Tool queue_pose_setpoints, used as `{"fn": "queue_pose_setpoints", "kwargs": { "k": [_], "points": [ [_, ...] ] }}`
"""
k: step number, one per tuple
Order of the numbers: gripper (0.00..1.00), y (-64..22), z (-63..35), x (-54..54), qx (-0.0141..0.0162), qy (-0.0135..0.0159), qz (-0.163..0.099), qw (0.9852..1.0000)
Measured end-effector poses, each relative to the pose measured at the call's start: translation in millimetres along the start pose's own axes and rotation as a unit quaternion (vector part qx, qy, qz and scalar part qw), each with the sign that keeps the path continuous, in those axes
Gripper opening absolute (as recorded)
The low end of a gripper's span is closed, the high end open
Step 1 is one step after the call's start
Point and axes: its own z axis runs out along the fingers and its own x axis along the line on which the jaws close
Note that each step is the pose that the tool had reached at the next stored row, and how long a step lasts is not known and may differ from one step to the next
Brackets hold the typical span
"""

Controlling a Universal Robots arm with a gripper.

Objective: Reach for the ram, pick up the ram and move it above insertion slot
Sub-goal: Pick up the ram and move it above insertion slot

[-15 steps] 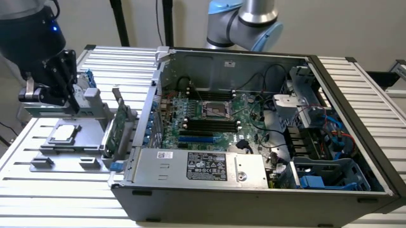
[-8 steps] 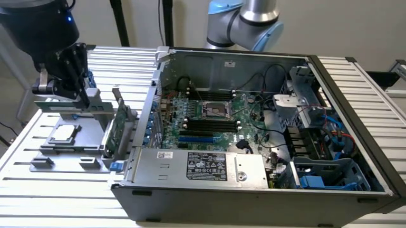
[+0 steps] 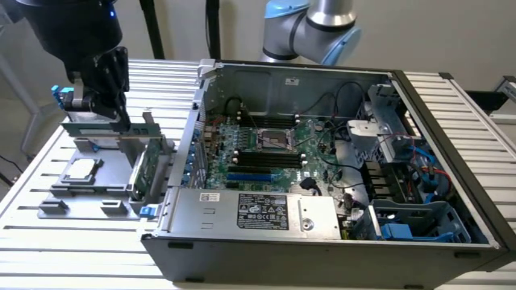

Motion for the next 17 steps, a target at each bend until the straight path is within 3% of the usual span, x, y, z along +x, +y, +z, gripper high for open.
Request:
{"fn": "queue_pose_setpoints", "kwargs": {
  "k": [17],
  "points": [
    [0.13, -56.9, -8.2, -6.4, 0.0001, -0.0034, 0.0, 1.0]
  ]
}}
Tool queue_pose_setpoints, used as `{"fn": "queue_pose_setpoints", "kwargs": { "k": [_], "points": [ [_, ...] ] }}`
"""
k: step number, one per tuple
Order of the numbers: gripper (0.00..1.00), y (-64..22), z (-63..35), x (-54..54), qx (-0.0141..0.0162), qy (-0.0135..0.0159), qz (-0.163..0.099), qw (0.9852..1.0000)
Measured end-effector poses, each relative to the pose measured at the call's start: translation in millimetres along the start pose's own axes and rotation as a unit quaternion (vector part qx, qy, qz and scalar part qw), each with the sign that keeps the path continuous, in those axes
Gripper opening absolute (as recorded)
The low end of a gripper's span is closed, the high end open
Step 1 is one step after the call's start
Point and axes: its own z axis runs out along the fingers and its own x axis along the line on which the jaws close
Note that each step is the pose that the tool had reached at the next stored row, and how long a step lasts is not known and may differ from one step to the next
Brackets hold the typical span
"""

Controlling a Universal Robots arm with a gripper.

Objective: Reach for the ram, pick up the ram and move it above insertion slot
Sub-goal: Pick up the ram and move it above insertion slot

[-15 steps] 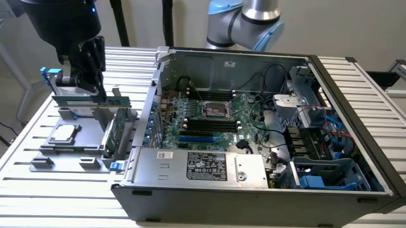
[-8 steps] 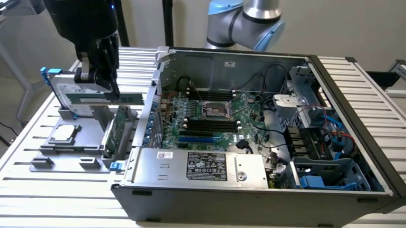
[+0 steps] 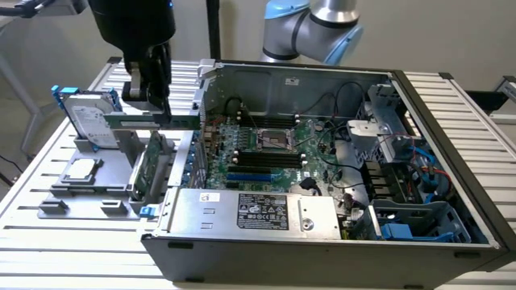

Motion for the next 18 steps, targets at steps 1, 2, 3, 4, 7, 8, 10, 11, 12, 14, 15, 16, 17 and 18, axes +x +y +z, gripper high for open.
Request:
{"fn": "queue_pose_setpoints", "kwargs": {
  "k": [1, 2, 3, 4, 7, 8, 10, 11, 12, 14, 15, 16, 17, 18],
  "points": [
    [0.13, -3.5, -0.2, -0.4, 0.0, -0.0001, 0.0, 1.0],
    [0.13, -7.1, -0.3, -0.8, 0.0, -0.0003, 0.0, 1.0],
    [0.13, -10.5, -0.4, -1.2, 0.0, -0.0005, 0.0, 1.0],
    [0.13, -14.3, -0.5, -1.7, 0.0, -0.0007, 0.0, 1.0],
    [0.13, -25.2, -0.6, -3.3, -0.0001, -0.0009, 0.0, 1.0],
    [0.13, -28.9, -0.5, -3.9, 0.0, -0.001, 0.0, 1.0],
    [0.13, -36.6, -0.6, -5.4, -0.0001, -0.001, 0.0, 1.0],
    [0.13, -40.4, -0.6, -6.2, -0.0001, -0.001, 0.0, 1.0],
    [0.13, -44.2, -0.6, -7.1, -0.0002, -0.001, 0.0, 1.0],
    [0.13, -51.8, -0.6, -9.0, -0.0002, -0.001, 0.0, 1.0],
    [0.13, -55.6, -0.7, -10.1, -0.0003, -0.001, 0.0, 1.0],
    [0.13, -59.4, -0.7, -11.1, -0.0003, -0.001, 0.0, 1.0],
    [0.13, -63.2, -0.6, -12.2, -0.0003, -0.001, 0.0, 1.0],
    [0.13, -66.8, -0.6, -13.5, -0.0003, -0.001, 0.0, 1.0]
  ]
}}
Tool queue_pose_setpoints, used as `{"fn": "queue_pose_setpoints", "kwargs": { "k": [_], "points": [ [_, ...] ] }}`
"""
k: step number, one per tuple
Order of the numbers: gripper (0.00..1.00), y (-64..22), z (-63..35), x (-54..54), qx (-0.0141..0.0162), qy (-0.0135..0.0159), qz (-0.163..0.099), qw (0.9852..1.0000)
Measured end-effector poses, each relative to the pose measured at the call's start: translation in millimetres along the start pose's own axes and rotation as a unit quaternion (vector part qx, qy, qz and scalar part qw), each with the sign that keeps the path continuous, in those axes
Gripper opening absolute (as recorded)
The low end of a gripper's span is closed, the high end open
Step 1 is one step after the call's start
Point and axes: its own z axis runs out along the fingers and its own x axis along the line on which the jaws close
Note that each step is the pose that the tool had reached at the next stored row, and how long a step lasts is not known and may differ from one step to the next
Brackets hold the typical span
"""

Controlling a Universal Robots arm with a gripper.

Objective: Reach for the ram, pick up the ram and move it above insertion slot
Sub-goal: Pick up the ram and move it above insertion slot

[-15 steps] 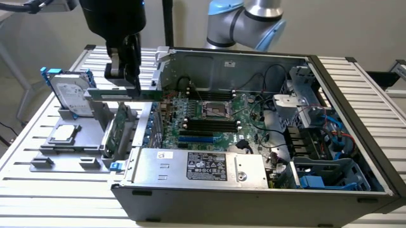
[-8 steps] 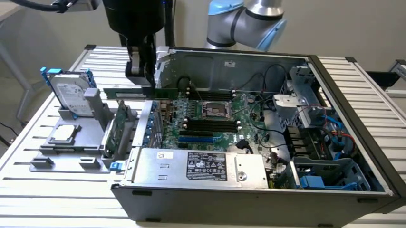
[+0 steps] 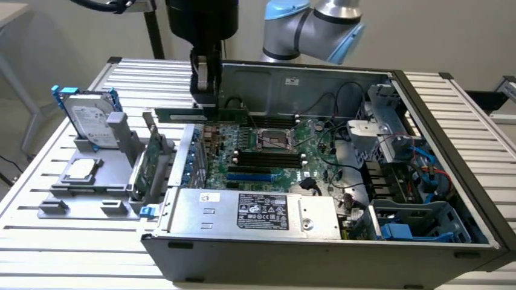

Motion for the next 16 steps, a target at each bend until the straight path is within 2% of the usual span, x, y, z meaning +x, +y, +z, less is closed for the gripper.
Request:
{"fn": "queue_pose_setpoints", "kwargs": {
  "k": [16],
  "points": [
    [0.13, -50.7, 2.8, -32.6, 0.0, 0.0, 0.0, 1.0]
  ]
}}
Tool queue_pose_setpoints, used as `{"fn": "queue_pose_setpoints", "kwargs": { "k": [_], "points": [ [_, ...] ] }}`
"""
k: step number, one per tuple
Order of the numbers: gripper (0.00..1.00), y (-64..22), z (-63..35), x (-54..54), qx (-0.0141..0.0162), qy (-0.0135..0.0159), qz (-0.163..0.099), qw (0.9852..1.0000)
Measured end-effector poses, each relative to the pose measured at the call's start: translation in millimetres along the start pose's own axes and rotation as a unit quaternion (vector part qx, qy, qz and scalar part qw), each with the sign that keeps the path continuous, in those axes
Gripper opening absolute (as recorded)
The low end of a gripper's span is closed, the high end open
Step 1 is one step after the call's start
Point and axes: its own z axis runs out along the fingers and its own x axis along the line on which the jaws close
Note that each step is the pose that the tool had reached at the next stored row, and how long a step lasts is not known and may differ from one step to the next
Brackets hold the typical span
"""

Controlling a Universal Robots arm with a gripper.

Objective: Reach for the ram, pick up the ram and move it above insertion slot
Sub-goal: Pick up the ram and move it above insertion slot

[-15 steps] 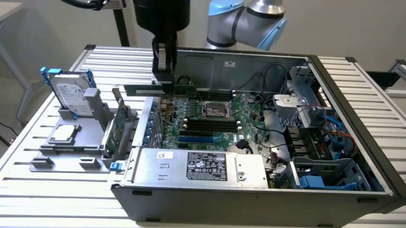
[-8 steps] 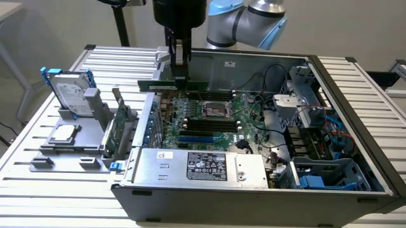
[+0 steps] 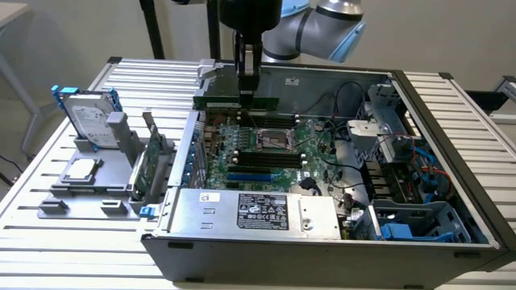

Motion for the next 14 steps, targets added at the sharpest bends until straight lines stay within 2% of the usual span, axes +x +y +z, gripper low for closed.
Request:
{"fn": "queue_pose_setpoints", "kwargs": {
  "k": [6, 14],
  "points": [
    [0.13, -18.4, 2.2, -11.6, -0.0001, 0.0, 0.0, 1.0],
    [0.13, -40.9, 6.9, -20.0, -0.0001, 0.0, 0.002, 1.0]
  ]
}}
